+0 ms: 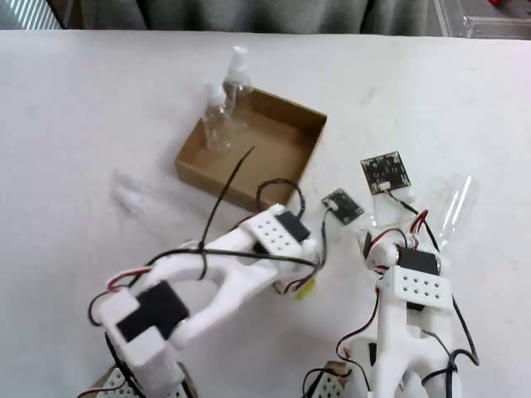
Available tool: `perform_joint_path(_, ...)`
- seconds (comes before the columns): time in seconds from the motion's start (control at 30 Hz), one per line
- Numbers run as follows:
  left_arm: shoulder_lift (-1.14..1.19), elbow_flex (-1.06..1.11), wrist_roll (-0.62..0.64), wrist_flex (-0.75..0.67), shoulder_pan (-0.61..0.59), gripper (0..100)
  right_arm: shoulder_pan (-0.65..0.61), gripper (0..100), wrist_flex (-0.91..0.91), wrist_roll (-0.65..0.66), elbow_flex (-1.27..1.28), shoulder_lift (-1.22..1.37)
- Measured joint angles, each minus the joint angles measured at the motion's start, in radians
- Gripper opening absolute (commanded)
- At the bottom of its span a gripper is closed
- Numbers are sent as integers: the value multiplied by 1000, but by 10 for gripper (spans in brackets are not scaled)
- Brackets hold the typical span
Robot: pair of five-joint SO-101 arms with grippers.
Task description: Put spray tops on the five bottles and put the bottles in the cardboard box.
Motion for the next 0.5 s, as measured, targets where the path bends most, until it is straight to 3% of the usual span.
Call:
perform_joint_path(0.17,-178,222,-60,-18,-41,65,0,16,0,0,0,0)
perform_joint_path(0.5,-470,514,-293,-17,-296,64,0,16,0,0,0,0)
